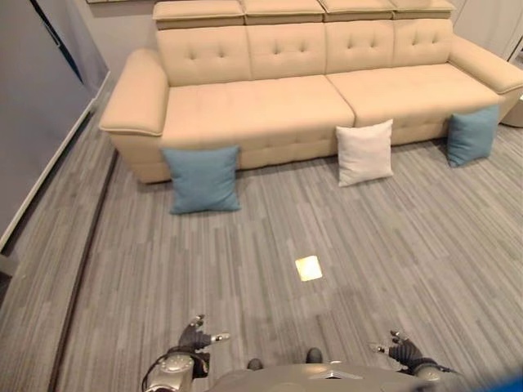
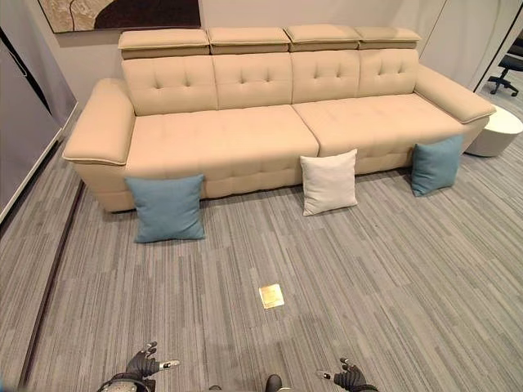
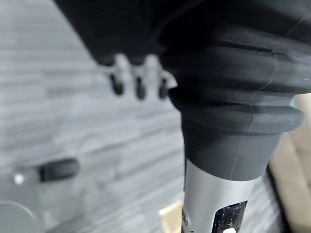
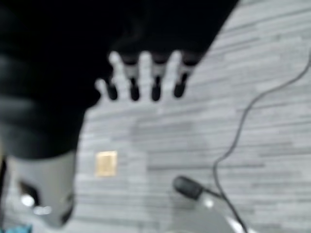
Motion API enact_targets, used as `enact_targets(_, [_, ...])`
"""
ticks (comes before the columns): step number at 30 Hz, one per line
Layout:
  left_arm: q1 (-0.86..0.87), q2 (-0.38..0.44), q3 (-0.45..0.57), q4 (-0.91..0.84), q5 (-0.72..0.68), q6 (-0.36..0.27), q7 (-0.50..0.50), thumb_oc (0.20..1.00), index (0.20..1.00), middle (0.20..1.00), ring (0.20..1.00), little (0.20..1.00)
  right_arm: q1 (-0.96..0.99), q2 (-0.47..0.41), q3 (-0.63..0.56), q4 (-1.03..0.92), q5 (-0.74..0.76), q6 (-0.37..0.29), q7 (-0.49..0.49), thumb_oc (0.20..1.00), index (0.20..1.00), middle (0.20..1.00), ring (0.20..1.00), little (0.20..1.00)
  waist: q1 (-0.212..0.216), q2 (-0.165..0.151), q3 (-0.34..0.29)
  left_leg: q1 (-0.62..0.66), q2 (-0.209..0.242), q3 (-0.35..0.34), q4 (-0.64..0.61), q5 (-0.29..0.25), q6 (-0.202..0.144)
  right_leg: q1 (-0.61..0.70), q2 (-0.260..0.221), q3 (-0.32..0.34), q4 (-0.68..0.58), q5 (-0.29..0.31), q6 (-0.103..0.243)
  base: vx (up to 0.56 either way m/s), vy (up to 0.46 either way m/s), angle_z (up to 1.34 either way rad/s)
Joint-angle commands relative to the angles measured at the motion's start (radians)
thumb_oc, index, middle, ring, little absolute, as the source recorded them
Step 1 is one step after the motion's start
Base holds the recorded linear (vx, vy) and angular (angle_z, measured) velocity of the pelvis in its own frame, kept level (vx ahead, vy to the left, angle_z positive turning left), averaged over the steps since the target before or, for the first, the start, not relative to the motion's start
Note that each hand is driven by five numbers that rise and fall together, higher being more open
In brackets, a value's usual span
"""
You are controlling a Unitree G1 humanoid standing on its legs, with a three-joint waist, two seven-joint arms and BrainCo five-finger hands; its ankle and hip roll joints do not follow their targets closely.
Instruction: Pick up all the scattered cushions and arrange them neatly on the sofa.
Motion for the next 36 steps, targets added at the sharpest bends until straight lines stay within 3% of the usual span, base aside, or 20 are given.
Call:
enact_targets(1, [-0.085,-0.021,0.001,0.044,0.032,-0.012,-0.005,1.000,1.000,1.000,1.000,1.000,-0.072,-0.015,0.035,0.034,-0.034,-0.008,-0.009,1.000,1.000,1.000,1.000,1.000,0.019,0.006,0.064,0.025,0.026,0.014,0.010,-0.014,-0.077,0.091,-0.013,-0.012,0.014,-0.103,0.068,-0.03,-0.084,0.17])
enact_targets(8, [-0.080,-0.023,0.003,0.041,0.010,-0.014,0.002,1.000,1.000,1.000,1.000,1.000,-0.076,-0.024,0.042,0.026,-0.038,-0.010,-0.014,1.000,1.000,1.000,1.000,1.000,0.030,0.001,0.077,0.013,0.037,-0.008,0.010,0.008,-0.090,0.082,-0.003,-0.041,0.030,-0.116,0.056,-0.01,-0.054,0.16])
enact_targets(12, [-0.106,-0.026,-0.019,0.030,0.013,-0.014,0.005,1.000,1.000,1.000,1.000,1.000,-0.081,-0.033,0.041,0.020,-0.032,-0.011,-0.021,1.000,1.000,1.000,1.000,1.000,0.029,-0.006,0.105,-0.058,0.036,-0.008,0.073,0.020,-0.109,0.060,-0.016,-0.079,0.048,-0.119,0.049,-0.08,-0.036,0.33])
enact_targets(19, [-0.129,-0.030,-0.046,0.017,0.018,-0.012,-0.002,1.000,1.000,1.000,1.000,1.000,-0.100,-0.034,0.043,0.006,-0.022,-0.006,-0.022,1.000,1.000,1.000,1.000,1.000,0.016,-0.011,0.092,-0.117,0.022,0.136,0.105,0.012,-0.083,0.053,-0.036,-0.139,0.021,-0.106,0.059,0.04,0.032,0.55])
enact_targets(22, [-0.113,-0.024,-0.032,0.029,0.021,-0.009,0.002,1.000,1.000,1.000,1.000,1.000,-0.119,-0.010,0.075,-0.011,-0.041,-0.004,-0.017,1.000,1.000,1.000,1.000,1.000,0.030,-0.014,0.082,-0.085,0.004,0.126,0.055,-0.005,-0.051,0.043,-0.052,-0.101,0.063,-0.110,0.078,0.16,0.195,-0.07])
enact_targets(25, [-0.128,-0.001,-0.023,0.028,0.016,-0.011,0.010,1.000,1.000,1.000,1.000,1.000,-0.145,0.000,0.095,-0.046,-0.050,-0.006,-0.010,1.000,1.000,1.000,1.000,1.000,0.037,-0.006,0.111,-0.068,-0.016,0.099,0.024,-0.011,-0.009,-0.085,-0.100,-0.033,0.317,-0.118,0.112,0.10,0.267,-0.21])
enact_targets(28, [-0.142,0.012,-0.028,0.036,0.013,-0.018,0.017,1.000,1.000,1.000,1.000,1.000,-0.150,-0.004,0.109,-0.073,-0.039,-0.007,-0.005,1.000,1.000,1.000,1.000,1.000,-0.002,-0.001,0.118,-0.052,-0.025,0.038,0.010,-0.013,-0.009,-0.139,-0.017,0.175,0.321,-0.135,0.101,0.12,0.034,0.28])
enact_targets(30, [-0.148,0.013,-0.030,0.039,0.015,-0.020,0.020,1.000,1.000,1.000,1.000,1.000,-0.148,-0.006,0.107,-0.072,-0.023,-0.007,-0.005,1.000,1.000,1.000,1.000,1.000,-0.010,0.002,0.118,-0.053,-0.026,0.019,0.010,-0.013,-0.014,-0.148,0.007,0.237,0.265,-0.126,0.088,0.13,-0.063,0.74])
enact_targets(32, [-0.156,0.014,-0.042,0.048,0.025,-0.019,0.022,1.000,1.000,1.000,1.000,1.000,-0.135,-0.003,0.101,-0.066,0.003,-0.008,0.005,1.000,1.000,1.000,1.000,1.000,-0.014,0.000,0.123,-0.045,-0.026,-0.005,0.018,-0.012,-0.020,-0.133,0.018,0.260,0.235,-0.127,0.078,0.14,-0.124,0.47])
enact_targets(36, [-0.151,0.004,-0.048,0.051,0.019,-0.022,0.019,1.000,1.000,1.000,1.000,1.000,-0.129,-0.005,0.100,-0.078,0.003,-0.013,0.001,1.000,1.000,1.000,1.000,1.000,-0.024,-0.003,0.127,-0.050,-0.026,-0.022,0.076,-0.033,-0.037,-0.105,0.020,0.237,0.201,-0.122,0.063,0.10,-0.139,0.67])
